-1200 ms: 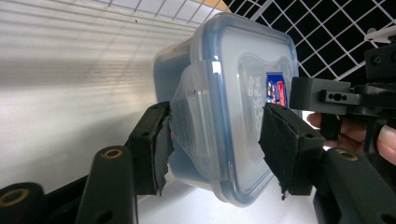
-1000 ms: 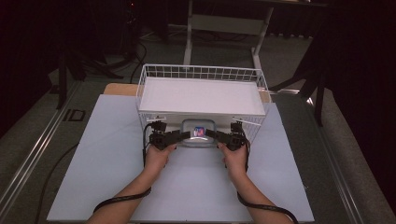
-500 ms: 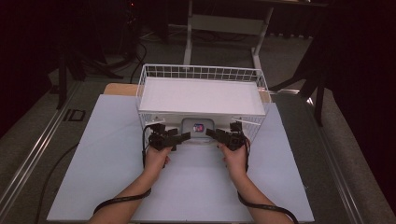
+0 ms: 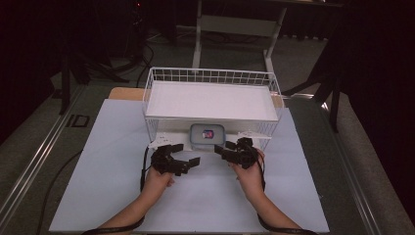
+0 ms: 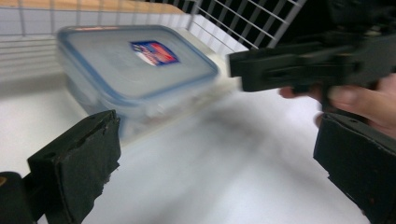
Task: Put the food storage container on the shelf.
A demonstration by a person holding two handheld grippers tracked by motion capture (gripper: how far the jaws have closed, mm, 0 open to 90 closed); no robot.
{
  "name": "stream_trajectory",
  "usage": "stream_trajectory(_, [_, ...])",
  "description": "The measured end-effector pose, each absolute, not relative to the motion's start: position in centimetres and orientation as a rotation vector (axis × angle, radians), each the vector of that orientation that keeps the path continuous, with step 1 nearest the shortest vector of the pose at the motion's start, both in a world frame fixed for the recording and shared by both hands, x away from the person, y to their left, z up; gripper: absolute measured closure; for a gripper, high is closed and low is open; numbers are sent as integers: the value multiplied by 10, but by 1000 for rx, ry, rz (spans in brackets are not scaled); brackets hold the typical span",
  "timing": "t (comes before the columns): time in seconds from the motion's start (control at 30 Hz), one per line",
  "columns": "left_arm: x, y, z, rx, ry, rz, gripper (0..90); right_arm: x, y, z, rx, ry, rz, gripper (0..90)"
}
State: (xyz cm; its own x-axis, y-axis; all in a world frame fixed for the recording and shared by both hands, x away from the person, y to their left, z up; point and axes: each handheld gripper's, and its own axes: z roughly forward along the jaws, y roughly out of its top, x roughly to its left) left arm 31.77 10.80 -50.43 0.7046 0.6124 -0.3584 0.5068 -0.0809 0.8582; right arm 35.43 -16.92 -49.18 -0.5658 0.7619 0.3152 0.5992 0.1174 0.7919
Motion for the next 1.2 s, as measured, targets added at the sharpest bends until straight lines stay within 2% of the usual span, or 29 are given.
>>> stream_trajectory(0.1, [301, 112, -494, 1738, 875, 152, 17, 347, -162, -495, 1348, 2237, 1397, 568])
stream_trajectory(0.17, [288, 117, -487, 1734, 871, 191, 17, 345, -157, -498, 1324, 2255, 1379, 693])
stream_trajectory(0.2, [282, 119, -484, 1738, 863, 220, 17, 344, -155, -500, 1317, 2263, 1385, 722])
stream_trajectory(0.3, [266, 125, -477, 1746, 842, 277, 17, 345, -151, -504, 1320, 2280, 1378, 887])
stream_trajectory(0.4, [251, 132, -478, 1731, 863, 315, 17, 346, -147, -508, 1329, 2295, 1370, 899])
stream_trajectory(0.6, [238, 143, -499, 1729, 910, 297, 18, 355, -132, -520, 1336, 2303, 1351, 900])
stream_trajectory(1.2, [239, 157, -504, 1678, 929, 329, 18, 386, -119, -526, 1387, 2224, 1335, 900])
